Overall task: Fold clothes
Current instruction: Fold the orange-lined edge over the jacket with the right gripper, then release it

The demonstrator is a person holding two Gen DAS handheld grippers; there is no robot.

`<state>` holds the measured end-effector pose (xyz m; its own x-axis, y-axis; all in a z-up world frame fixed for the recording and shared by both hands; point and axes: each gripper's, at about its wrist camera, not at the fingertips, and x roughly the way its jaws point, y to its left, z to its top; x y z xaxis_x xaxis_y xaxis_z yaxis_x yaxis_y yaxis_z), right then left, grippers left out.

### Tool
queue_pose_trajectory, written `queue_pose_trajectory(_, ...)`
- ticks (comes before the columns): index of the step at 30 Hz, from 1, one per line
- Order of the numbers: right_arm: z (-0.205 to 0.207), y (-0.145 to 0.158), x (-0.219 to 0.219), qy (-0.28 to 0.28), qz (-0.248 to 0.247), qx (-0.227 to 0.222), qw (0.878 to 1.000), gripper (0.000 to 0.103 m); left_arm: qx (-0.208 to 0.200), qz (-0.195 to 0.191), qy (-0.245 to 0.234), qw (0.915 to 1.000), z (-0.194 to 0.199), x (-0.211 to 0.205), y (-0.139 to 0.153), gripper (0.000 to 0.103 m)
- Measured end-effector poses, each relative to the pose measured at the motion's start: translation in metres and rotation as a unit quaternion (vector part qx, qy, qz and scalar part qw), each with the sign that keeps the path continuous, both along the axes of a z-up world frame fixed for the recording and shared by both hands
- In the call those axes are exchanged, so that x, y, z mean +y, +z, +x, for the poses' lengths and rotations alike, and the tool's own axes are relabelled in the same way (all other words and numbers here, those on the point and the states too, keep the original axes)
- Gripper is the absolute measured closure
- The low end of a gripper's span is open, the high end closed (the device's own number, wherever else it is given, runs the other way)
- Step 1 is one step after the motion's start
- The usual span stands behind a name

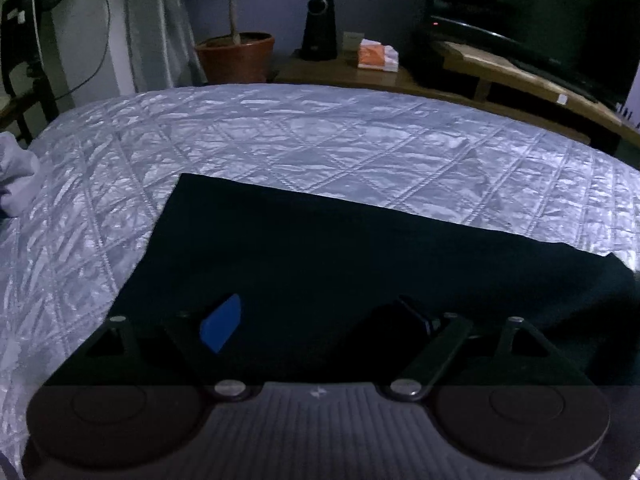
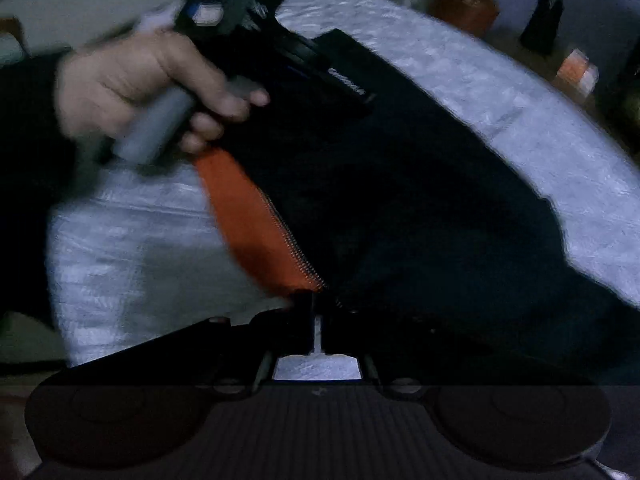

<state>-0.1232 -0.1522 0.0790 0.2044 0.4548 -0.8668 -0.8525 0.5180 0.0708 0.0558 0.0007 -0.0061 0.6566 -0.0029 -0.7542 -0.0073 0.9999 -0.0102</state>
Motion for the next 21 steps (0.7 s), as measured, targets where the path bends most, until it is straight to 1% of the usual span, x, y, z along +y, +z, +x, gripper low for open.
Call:
queue_pose_trajectory(1,0.003,0.006,-0.004,0.004,0.005,0.002,1.000,0.096,0.000,0.003,0.003,1.0000,-0.001,0.000,0.000,0.020)
queue_pose_trajectory(2,0.006,0.011,-0.007,0.007,0.010,0.002,1.000,0.092,0.000,0.001,0.006,1.0000,-0.001,0.002,0.000,0.019)
queue_pose_trajectory(3,0.014,0.019,-0.013,-0.013,0.006,-0.033,0.999,0.085,0.001,-0.002,0.008,1.0000,0.000,0.004,0.001,0.019)
queue_pose_trajectory(4,0.026,0.027,-0.022,-0.044,0.007,-0.055,0.997,0.082,0.001,-0.004,0.011,0.9999,0.000,0.005,0.001,0.019)
queue_pose_trajectory(5,0.039,0.035,-0.034,-0.084,0.012,-0.080,0.993,0.067,0.002,-0.006,0.013,0.9999,0.001,0.007,0.001,0.019)
queue_pose_trajectory(6,0.053,0.044,-0.047,-0.124,0.017,-0.106,0.987,0.035,0.001,-0.010,0.014,0.9998,0.000,0.008,0.002,0.021)
queue_pose_trajectory(7,0.064,0.051,-0.063,-0.163,0.015,-0.128,0.978,0.019,0.000,-0.016,0.014,0.9998,0.002,0.009,0.002,0.021)
queue_pose_trajectory(8,0.076,0.058,-0.080,-0.203,0.014,-0.149,0.968,0.010,-0.001,-0.022,0.014,0.9997,0.003,0.009,0.001,0.021)
queue_pose_trajectory(9,0.087,0.065,-0.100,-0.246,0.014,-0.163,0.955,0.011,-0.002,-0.027,0.013,0.9995,0.003,0.009,0.001,0.021)
queue_pose_trajectory(11,0.108,0.069,-0.142,-0.327,0.027,-0.149,0.933,0.013,-0.002,-0.024,0.009,0.9997,0.002,0.005,0.000,0.019)
queue_pose_trajectory(12,0.116,0.068,-0.163,-0.367,0.040,-0.135,0.920,0.016,-0.002,-0.019,0.004,0.9998,0.003,0.003,-0.001,0.019)
queue_pose_trajectory(13,0.124,0.059,-0.178,-0.387,0.039,-0.101,0.916,0.017,-0.002,-0.013,-0.001,0.9999,0.004,0.001,-0.003,0.018)
queue_pose_trajectory(14,0.131,0.050,-0.193,-0.406,0.039,-0.068,0.911,0.022,-0.003,-0.007,-0.004,1.0000,0.004,-0.001,-0.004,0.017)
queue_pose_trajectory(15,0.139,0.042,-0.208,-0.424,0.038,-0.036,0.904,0.034,-0.004,-0.002,-0.005,1.0000,0.004,-0.002,-0.005,0.016)
queue_pose_trajectory(16,0.138,0.032,-0.217,-0.429,0.039,-0.011,0.902,0.045,-0.005,0.001,-0.006,1.0000,0.004,-0.003,-0.006,0.015)
queue_pose_trajectory(17,0.137,0.023,-0.226,-0.434,0.040,0.013,0.900,0.066,-0.007,0.004,-0.006,1.0000,0.004,-0.003,-0.007,0.012)
queue_pose_trajectory(18,0.130,0.017,-0.230,-0.430,0.053,0.033,0.901,0.066,-0.008,0.007,-0.005,0.9999,0.004,-0.003,-0.008,0.010)
queue_pose_trajectory(20,0.108,0.012,-0.233,-0.394,0.110,0.076,0.909,0.067,-0.009,0.009,-0.003,0.9999,0.005,-0.003,-0.009,0.006)
queue_pose_trajectory(21,0.094,0.010,-0.234,-0.373,0.143,0.101,0.911,0.067,-0.010,0.010,-0.002,0.9999,0.005,-0.002,-0.010,0.005)
